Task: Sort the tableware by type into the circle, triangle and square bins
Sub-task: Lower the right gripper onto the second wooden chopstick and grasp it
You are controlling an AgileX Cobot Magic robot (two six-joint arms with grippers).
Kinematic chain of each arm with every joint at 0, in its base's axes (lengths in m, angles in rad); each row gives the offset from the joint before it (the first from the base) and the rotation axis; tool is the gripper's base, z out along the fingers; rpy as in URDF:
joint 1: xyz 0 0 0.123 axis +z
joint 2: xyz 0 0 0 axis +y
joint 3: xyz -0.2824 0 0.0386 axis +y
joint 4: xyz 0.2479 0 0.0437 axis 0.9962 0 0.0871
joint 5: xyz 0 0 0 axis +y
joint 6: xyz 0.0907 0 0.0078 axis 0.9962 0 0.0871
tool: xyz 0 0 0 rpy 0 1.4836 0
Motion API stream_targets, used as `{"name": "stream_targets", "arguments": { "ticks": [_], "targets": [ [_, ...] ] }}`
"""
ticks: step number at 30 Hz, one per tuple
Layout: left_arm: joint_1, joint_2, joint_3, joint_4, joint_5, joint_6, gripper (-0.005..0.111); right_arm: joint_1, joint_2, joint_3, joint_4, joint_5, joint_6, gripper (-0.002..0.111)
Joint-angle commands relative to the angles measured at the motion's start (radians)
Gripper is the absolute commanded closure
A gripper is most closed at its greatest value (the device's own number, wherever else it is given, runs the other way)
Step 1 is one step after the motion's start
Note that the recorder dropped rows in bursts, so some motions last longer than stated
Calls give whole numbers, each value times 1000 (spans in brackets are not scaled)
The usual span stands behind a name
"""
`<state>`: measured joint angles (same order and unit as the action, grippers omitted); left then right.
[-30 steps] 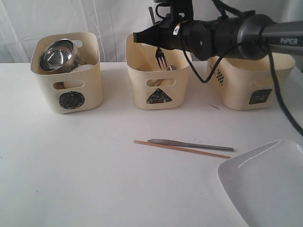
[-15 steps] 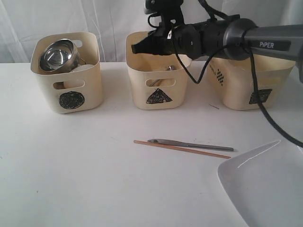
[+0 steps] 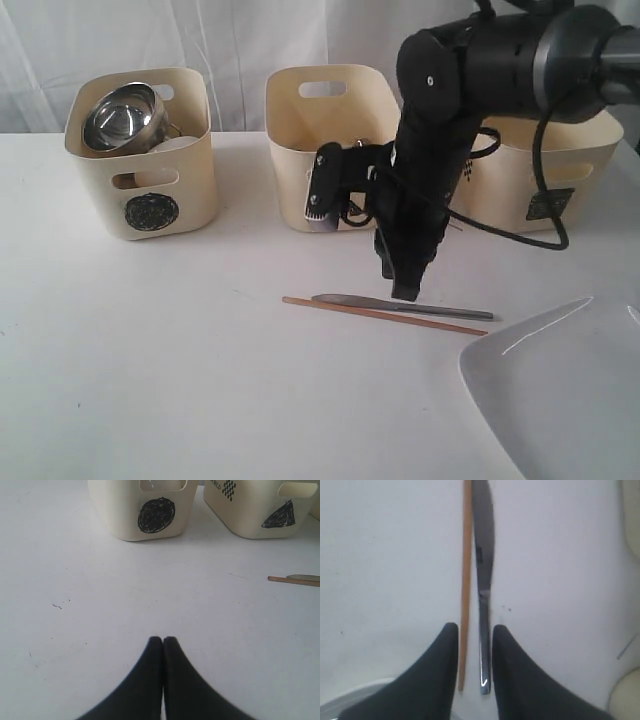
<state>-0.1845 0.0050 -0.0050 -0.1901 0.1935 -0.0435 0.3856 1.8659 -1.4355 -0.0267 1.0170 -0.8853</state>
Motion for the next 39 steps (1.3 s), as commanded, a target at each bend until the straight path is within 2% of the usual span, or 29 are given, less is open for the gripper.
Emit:
{"name": "stream_targets", "arguments": {
  "ticks": [1, 5, 26, 32, 39],
  "targets": [
    [2, -5, 5, -3, 0, -2, 107, 15, 11, 41, 4, -34, -82, 78],
    [2, -5, 5, -3, 0, -2, 107, 23, 53, 63, 6, -72, -82, 71],
    [2, -5, 5, -3, 0, -2, 107, 32, 168, 64, -23, -137, -83, 71],
    [2, -5, 5, -3, 0, -2, 107, 32, 180, 64, -40, -157, -83, 61],
    [2, -5, 5, -3, 0, -2, 107, 32, 226, 64, -56, -172, -83, 61]
  ]
}}
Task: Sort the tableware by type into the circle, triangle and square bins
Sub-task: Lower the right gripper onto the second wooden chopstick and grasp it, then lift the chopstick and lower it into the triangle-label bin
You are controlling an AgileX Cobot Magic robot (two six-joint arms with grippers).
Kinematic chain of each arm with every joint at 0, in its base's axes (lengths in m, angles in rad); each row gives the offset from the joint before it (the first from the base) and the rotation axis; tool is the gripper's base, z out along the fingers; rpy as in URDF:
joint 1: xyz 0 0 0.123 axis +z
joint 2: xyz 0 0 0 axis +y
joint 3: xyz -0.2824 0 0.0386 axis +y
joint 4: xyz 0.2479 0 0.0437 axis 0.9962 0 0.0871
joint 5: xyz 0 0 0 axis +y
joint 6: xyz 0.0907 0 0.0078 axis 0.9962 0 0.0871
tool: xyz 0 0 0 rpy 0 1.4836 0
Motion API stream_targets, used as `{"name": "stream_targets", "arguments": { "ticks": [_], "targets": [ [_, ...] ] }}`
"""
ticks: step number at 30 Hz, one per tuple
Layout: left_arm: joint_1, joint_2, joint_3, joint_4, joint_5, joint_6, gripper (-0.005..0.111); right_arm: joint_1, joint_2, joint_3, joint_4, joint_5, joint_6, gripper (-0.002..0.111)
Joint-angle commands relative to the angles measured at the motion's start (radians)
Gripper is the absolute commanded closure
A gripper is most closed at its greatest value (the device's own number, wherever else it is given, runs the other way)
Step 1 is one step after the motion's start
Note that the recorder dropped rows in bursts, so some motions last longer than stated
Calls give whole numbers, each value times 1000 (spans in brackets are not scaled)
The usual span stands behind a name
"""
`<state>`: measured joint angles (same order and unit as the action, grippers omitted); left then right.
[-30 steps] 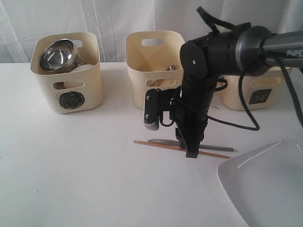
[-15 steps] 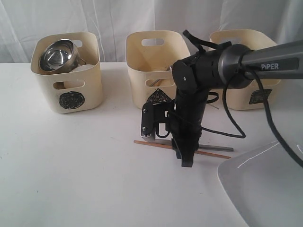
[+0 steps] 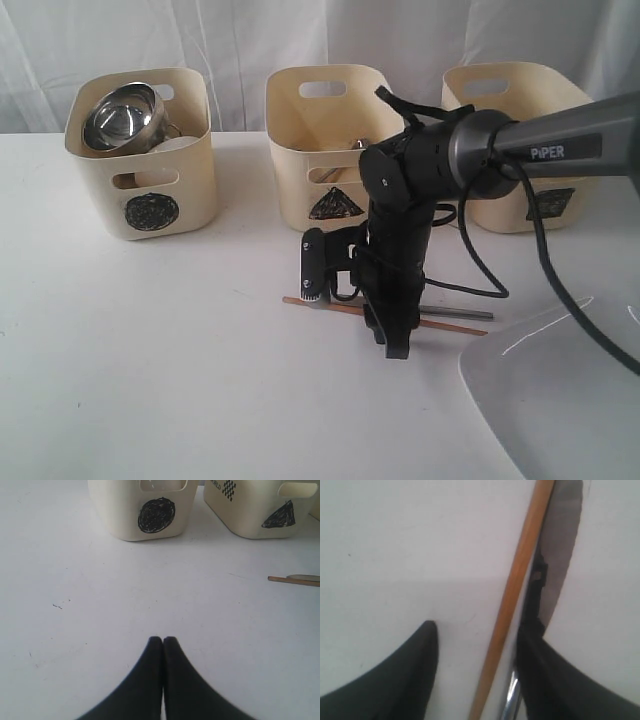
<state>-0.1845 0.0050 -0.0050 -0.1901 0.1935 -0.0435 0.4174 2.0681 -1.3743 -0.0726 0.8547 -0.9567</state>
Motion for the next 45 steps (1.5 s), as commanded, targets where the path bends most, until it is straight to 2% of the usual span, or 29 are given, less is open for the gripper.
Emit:
{"name": "stream_targets", "arguments": {
  "ticks": [1, 3, 5, 12, 13, 27, 35, 38, 45],
  "targets": [
    [2, -5, 5, -3, 0, -2, 107, 0, 31, 2, -11, -10, -11, 61],
    [2, -5, 5, -3, 0, -2, 107, 0, 40, 2, -11, -3, -9, 62],
    [2, -5, 5, -3, 0, -2, 107, 0, 44, 2, -7, 12, -9, 68],
    [2, -5, 5, -3, 0, -2, 107, 0, 44, -2, 47, 48, -9, 107],
    [2, -5, 5, -3, 0, -2, 107, 0, 44, -2, 48, 45, -9, 108],
    [2, -5, 5, -3, 0, -2, 107, 0, -23, -13, 141, 21, 70, 108],
    [2, -5, 5, -3, 0, -2, 107, 0, -174, -5, 360, -16, 64, 108],
    [2, -5, 5, -3, 0, -2, 107, 0, -250, 43, 471, -87, 13, 108],
    [2, -5, 5, -3, 0, -2, 107, -23, -371, 110, 650, -458, 18, 108]
  ]
}}
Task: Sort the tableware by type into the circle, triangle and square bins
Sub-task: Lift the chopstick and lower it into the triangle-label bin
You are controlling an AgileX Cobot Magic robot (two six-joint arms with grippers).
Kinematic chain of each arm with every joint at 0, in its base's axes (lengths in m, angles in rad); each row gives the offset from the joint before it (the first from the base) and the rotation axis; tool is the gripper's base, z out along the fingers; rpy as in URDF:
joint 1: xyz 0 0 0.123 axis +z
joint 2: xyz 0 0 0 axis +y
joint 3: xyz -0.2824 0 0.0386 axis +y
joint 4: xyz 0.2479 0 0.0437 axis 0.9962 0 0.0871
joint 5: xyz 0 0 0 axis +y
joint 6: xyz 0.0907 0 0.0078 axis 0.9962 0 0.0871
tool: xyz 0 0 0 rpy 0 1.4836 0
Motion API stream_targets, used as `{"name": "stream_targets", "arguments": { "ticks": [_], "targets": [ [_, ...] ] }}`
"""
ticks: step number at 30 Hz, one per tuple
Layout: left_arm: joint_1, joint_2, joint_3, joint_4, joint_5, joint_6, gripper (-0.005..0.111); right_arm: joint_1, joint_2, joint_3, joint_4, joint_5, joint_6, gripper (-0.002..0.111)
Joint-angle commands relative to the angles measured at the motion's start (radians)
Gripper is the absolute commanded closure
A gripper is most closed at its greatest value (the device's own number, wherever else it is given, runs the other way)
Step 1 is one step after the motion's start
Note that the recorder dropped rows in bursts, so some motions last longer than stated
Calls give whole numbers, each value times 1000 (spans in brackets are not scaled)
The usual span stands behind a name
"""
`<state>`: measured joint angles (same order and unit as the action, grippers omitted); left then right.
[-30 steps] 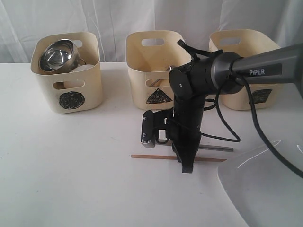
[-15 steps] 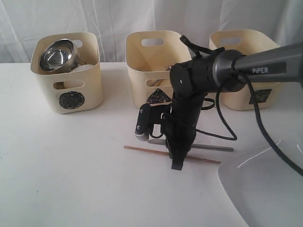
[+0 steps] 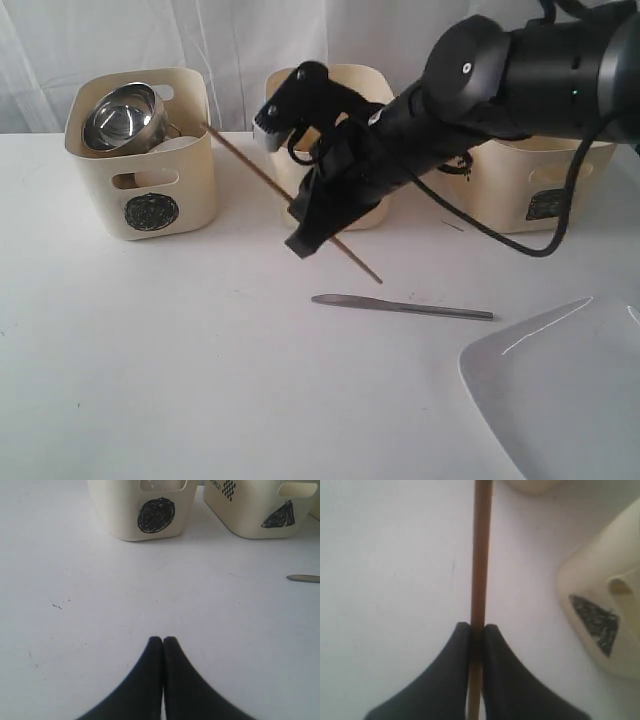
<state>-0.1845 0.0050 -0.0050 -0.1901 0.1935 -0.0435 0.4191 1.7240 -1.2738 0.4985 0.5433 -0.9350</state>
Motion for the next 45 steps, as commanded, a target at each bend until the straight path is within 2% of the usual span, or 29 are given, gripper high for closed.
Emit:
{"name": "stream_targets", "arguments": {
  "ticks": [1, 5, 9, 14, 20, 26, 30, 36, 38, 43, 45],
  "targets": [
    [2, -5, 5, -3, 0, -2, 107, -30, -27, 9, 86, -180, -4, 108],
    [2, -5, 5, -3, 0, -2, 107, -54, -21, 9, 92, -367, 35, 108],
    [2, -5, 5, -3, 0, -2, 107, -74, 2, 9, 92, -603, 157, 108],
    [2, -5, 5, -3, 0, -2, 107, -81, 53, 6, 80, -776, 215, 108],
    [2, -5, 5, -3, 0, -2, 107, -81, 147, -85, -7, -821, 318, 108],
    [2, -5, 5, -3, 0, -2, 107, -81, 240, -237, -28, -812, 337, 108],
    [2, -5, 5, -3, 0, -2, 107, -81, 250, -242, -28, -848, 349, 108],
    [2, -5, 5, -3, 0, -2, 107, -81, 351, -345, -47, -837, 364, 108],
    [2, -5, 5, -3, 0, -2, 107, -81, 372, -362, -47, -837, 364, 103],
    [2, -5, 5, -3, 0, -2, 107, -81, 389, -377, -47, -837, 364, 72],
    [2, -5, 5, -3, 0, -2, 107, -81, 389, -377, -47, -835, 364, 65]
  ]
}}
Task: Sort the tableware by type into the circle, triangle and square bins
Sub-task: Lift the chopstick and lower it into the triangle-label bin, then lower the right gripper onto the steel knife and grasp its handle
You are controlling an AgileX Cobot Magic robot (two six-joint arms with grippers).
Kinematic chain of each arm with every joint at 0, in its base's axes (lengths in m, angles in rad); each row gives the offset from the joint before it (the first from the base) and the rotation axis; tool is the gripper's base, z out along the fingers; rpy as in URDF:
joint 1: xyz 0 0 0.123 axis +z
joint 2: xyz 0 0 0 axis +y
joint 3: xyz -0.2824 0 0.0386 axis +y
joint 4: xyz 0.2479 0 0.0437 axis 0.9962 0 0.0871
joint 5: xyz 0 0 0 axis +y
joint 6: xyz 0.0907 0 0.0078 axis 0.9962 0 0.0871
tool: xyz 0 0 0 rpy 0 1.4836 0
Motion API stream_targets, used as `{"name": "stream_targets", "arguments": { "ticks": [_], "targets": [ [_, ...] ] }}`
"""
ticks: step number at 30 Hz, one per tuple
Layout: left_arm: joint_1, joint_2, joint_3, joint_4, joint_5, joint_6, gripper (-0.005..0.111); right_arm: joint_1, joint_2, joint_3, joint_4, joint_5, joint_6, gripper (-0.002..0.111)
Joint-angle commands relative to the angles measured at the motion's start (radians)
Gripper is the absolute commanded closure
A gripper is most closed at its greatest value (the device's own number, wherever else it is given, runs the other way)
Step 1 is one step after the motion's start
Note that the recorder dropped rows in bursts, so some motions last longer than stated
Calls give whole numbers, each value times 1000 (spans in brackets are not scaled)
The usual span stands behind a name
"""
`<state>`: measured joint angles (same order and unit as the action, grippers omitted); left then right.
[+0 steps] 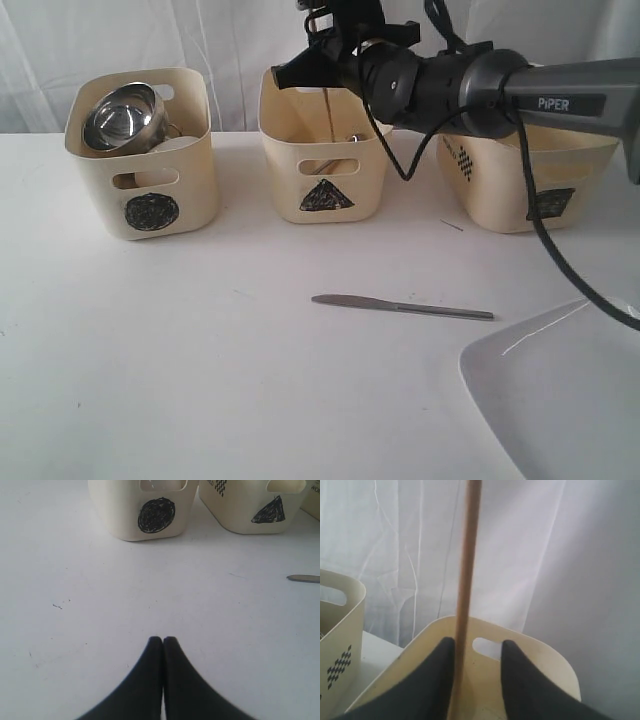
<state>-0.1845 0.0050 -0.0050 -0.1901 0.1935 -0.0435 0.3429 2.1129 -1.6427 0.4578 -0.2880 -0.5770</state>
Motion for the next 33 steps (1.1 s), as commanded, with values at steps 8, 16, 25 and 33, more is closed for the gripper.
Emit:
{"name": "stream_targets", "arguments": {
  "ticks": [8, 16, 25, 33],
  "targets": [
    [2, -5, 5, -3, 0, -2, 107, -5, -54, -8, -6, 124, 5, 64],
    [2, -5, 5, -3, 0, -2, 107, -5, -191, 110, -45, 230, -88, 67],
    [2, -5, 5, -3, 0, -2, 107, -5, -360, 273, -131, 536, -188, 71],
    [2, -5, 5, -3, 0, -2, 107, -5, -440, 275, -342, 1007, -216, 71]
  ]
}}
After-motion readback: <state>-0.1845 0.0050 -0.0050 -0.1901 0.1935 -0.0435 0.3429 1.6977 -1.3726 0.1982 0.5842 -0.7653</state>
